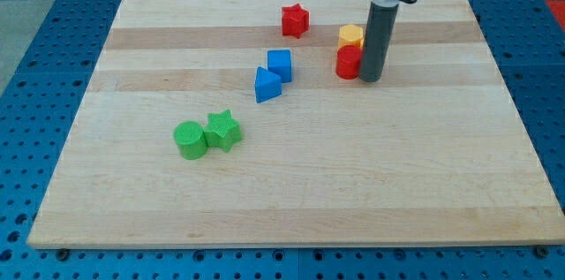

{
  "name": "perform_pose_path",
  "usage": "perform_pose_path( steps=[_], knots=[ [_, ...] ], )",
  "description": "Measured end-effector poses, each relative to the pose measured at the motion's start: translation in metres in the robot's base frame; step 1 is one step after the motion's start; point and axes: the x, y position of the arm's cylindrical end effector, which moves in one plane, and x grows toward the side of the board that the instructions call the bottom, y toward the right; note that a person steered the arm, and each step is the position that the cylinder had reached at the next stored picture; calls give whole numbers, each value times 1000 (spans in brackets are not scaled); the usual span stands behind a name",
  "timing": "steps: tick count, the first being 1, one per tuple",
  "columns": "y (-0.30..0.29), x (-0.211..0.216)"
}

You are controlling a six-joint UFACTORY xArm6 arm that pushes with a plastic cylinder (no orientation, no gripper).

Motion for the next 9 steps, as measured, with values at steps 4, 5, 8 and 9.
perform_pose_path(
  steps=[4, 5, 8, 9],
  knots=[
    [-38, -23],
    [-49, -30],
    [-77, -59],
    [-82, -68]
  ],
)
